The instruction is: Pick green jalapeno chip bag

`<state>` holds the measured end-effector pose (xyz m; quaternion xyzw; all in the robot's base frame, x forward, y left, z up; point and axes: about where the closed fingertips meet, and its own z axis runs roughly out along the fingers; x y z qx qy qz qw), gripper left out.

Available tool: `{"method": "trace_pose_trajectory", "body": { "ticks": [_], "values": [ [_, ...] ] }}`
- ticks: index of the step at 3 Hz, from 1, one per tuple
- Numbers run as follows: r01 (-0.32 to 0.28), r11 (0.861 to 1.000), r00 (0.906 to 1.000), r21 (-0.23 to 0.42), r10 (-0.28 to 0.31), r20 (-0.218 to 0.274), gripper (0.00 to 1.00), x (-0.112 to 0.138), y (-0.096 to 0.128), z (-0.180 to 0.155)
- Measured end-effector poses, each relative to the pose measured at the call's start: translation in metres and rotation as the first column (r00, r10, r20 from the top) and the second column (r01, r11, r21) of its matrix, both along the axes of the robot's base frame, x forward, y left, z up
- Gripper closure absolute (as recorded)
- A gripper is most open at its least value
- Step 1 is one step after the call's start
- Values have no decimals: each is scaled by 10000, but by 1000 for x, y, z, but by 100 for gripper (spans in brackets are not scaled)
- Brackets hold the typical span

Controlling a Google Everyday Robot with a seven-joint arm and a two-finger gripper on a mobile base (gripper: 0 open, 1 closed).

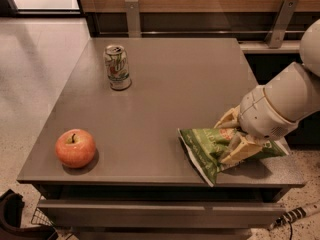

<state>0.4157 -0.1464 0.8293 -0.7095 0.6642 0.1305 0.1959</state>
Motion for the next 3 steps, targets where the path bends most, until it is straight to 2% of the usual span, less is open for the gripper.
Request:
{"method": "trace_pose_trajectory", "body": {
  "ticks": [1,2,3],
  "values": [
    [-6,10000,10000,-2,6,0,100,0,0,0],
    [117,9999,9989,-102,-113,463,100,18,4,36],
    [249,9985,9904,493,-314,1349,100,40,8,84]
  ]
}}
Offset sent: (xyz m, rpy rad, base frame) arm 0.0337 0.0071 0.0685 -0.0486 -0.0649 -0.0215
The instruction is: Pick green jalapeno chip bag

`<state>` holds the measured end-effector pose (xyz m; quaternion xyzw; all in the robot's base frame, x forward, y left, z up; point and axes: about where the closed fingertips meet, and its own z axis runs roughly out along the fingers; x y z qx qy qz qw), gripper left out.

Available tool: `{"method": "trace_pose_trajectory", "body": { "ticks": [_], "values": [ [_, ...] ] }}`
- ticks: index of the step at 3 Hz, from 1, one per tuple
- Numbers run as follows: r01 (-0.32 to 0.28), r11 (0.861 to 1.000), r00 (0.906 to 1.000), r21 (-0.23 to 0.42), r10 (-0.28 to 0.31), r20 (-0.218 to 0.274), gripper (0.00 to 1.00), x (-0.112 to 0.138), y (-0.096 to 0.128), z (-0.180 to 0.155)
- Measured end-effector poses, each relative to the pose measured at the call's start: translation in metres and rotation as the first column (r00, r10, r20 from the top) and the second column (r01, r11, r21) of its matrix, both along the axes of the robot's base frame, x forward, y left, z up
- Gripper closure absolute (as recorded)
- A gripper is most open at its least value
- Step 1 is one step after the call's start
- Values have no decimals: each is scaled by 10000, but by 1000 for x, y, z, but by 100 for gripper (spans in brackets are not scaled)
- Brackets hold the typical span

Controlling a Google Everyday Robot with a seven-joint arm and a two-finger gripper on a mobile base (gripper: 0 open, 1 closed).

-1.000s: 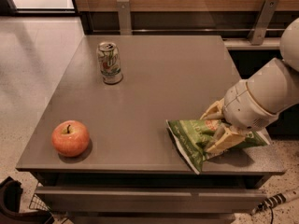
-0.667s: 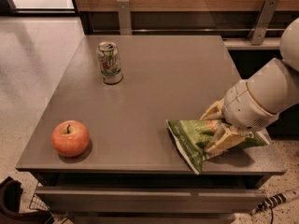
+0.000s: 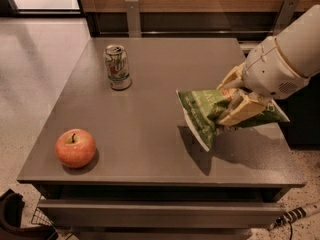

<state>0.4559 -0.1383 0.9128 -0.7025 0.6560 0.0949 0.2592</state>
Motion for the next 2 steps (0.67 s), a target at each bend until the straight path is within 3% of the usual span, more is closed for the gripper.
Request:
{"method": "trace_pose_trajectory", "body": {
  "ticks": [1,2],
  "values": [
    [26,9928,9964,1196,-127,835,100,18,-2,27],
    [-200,9787,9862,2045,-144,1651,100,27,0,58]
  ]
}}
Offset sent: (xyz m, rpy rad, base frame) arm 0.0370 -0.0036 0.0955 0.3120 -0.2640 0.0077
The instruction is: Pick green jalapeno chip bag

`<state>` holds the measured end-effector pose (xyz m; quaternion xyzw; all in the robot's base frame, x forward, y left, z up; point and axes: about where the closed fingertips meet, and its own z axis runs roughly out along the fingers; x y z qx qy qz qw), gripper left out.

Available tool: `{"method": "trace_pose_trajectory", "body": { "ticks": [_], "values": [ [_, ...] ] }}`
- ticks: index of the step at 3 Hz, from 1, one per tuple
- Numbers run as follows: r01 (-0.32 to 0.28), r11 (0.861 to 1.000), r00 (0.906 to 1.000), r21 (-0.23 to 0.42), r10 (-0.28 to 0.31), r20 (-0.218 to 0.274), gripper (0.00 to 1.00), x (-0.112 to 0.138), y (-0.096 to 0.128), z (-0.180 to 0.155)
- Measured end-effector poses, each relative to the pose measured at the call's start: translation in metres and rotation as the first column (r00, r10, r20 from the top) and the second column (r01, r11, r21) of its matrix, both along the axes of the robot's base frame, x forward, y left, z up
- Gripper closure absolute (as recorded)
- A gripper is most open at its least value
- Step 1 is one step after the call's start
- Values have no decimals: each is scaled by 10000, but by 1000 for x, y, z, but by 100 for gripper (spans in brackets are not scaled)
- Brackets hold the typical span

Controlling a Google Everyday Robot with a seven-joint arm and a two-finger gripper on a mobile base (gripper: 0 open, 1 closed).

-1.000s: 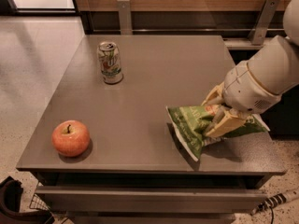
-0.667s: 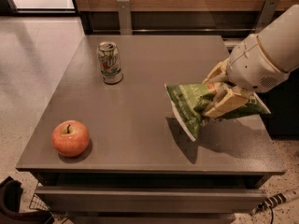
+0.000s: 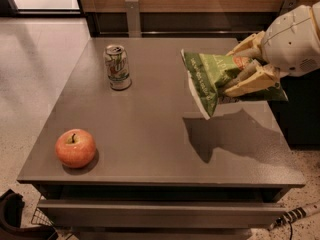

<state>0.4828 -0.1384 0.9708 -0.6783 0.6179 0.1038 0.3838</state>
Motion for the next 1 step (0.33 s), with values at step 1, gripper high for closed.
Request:
{"method": "trace_pose_trajectory", "body": {
  "ticks": [1],
  "values": [
    [-66,9994,9982,325,46,604,100,5,5,21]
  ]
}}
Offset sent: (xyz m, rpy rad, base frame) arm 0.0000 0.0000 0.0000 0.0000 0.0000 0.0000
